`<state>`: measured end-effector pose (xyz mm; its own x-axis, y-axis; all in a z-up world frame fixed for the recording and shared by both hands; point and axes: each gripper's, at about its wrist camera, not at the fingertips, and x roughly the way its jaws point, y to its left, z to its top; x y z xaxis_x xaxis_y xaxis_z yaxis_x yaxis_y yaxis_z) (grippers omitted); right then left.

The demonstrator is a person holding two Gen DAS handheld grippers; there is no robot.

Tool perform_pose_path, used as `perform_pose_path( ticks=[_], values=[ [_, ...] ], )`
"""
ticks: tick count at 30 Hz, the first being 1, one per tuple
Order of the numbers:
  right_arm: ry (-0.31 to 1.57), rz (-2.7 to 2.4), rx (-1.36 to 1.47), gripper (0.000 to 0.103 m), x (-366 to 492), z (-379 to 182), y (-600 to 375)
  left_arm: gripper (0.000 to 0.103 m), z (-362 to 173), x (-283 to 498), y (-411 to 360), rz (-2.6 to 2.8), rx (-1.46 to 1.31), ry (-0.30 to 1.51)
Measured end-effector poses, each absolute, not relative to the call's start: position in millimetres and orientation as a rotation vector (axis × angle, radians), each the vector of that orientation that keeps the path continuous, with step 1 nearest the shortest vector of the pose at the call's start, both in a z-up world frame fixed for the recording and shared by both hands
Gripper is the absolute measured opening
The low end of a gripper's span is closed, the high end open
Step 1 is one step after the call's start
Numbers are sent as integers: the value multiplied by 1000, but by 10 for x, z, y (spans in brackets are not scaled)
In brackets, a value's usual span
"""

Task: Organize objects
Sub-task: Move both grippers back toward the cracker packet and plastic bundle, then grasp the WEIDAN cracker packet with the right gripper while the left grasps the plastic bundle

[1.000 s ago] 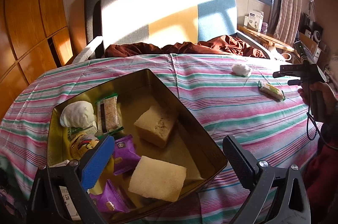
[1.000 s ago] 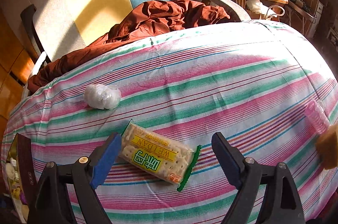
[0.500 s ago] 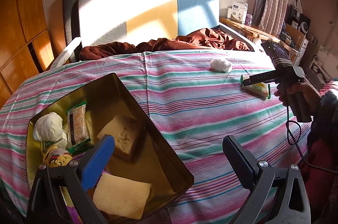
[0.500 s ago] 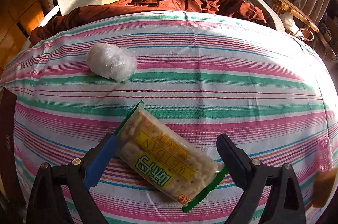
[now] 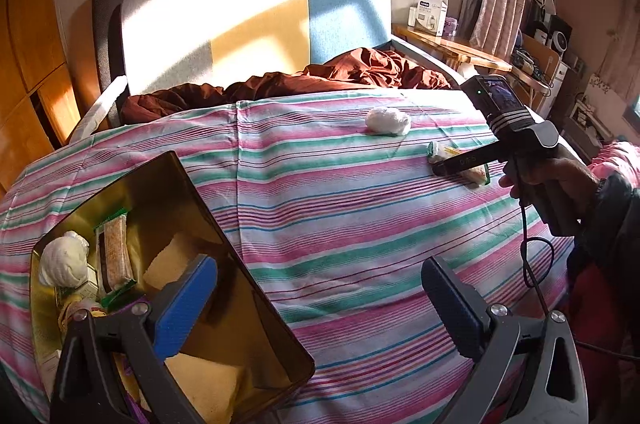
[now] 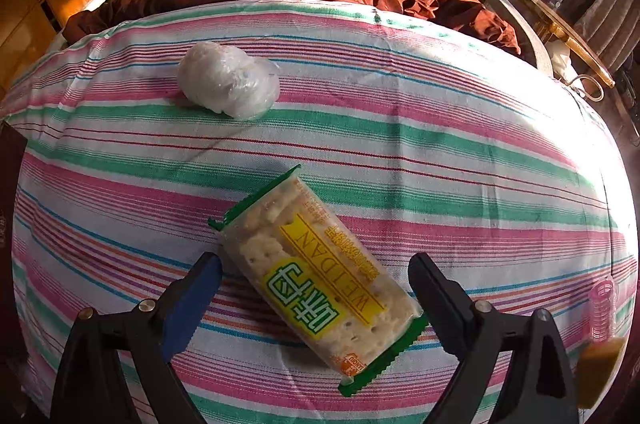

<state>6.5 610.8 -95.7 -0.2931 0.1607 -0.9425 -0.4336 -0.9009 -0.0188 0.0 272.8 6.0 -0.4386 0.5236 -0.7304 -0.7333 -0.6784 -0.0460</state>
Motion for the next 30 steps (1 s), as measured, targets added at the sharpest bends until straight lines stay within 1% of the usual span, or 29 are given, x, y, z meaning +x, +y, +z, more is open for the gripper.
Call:
perform_pose_path(
  ticks=[1,2,3,4,5,9,13,20,30],
  values=[
    [346,2236,-1590,95,68,-966,6110,103,61,2,2757,2135,-956,363],
    [363,2244,-1590,90,78,-956,6111,103,62,0,2790,2130,-956,368],
    [379,2251,-1582,82,94,-931,6108,103,67,-1,2822,2125,-955,372],
    [387,2256,-1570,62,110,-895,6102,103,75,-5,2860,2120,-954,375],
    [386,2241,-1568,50,125,-869,6098,103,85,-12,2898,2116,-954,377],
    [366,2180,-1568,49,202,-813,6112,103,129,-80,3084,2095,-978,367],
    [441,2099,-1521,49,352,-741,6248,103,123,-192,3353,2062,-1016,369],
    [538,2021,-1543,49,456,-784,6373,103,86,-493,3975,2010,-1069,356],
    [560,2017,-1548,50,507,-728,6361,103,-198,-967,4986,2000,-1017,479]
  ],
)
